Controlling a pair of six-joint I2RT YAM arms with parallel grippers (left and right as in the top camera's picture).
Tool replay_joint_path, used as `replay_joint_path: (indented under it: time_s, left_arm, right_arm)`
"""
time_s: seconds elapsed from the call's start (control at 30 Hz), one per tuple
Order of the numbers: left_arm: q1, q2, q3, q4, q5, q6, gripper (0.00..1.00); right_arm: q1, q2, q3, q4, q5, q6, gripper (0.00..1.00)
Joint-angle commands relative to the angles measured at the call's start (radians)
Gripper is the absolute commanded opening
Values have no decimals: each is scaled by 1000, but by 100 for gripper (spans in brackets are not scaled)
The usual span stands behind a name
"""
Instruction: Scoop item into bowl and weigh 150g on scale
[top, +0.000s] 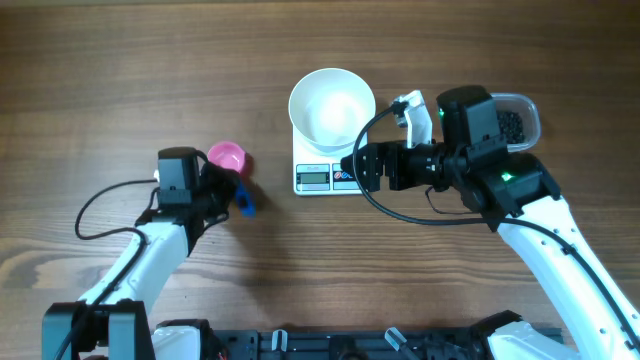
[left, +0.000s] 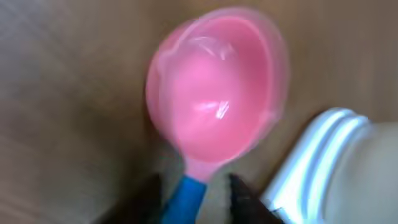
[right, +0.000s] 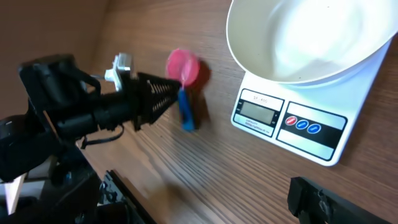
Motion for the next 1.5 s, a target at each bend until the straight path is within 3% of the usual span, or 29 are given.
replay_joint_path:
  time_s: [0.0, 0.13, 0.23, 0.33, 0.53, 0.6, 0.63, 0.77, 0.87, 1.03, 1.1, 1.3, 1.47]
  left_arm:
    - [3, -6, -7, -81, -21, 182, 61]
    - [3, -6, 107, -295, -22, 266, 87]
    - [3, -5, 385, -604, -102, 397, 90]
    - [-8, 37, 532, -746, -123, 491, 87]
    - [-183, 293, 534, -768, -273, 462, 86]
    - [-226, 390, 534, -742, -278, 435, 95]
    - [-228, 409, 534, -727, -283, 416, 100]
    - [-215, 460, 531, -636, -296, 364, 99]
    - [-215, 465, 531, -595, -311, 342, 60]
    - [-215, 465, 530, -594, -329, 312, 42]
    - [-215, 465, 530, -594, -339, 312, 24]
    - [-215, 457, 530, -593, -329, 311, 18]
    - [-144, 293, 534, -557, -126, 304, 14]
  right_arm:
    - [5, 16, -3, -4, 18, -19, 99]
    - [4, 60, -3, -6, 18, -19, 100]
    - [4, 105, -3, -9, 18, -45, 100]
    - [4, 111, -3, -6, 40, -45, 100]
    - [4, 111, -3, -13, 55, -44, 100]
    - [4, 111, -3, -15, 55, -46, 100]
    - [4, 111, -3, -14, 55, -52, 100]
    - [4, 111, -3, -20, 77, -68, 100]
    - [4, 112, -3, -35, 77, -68, 100]
    - [4, 130, -3, -43, 77, -70, 100]
    - [4, 131, -3, -43, 77, -69, 100]
    - [4, 127, -3, -42, 74, -67, 98]
    - [4, 105, -3, -18, 8, -16, 97]
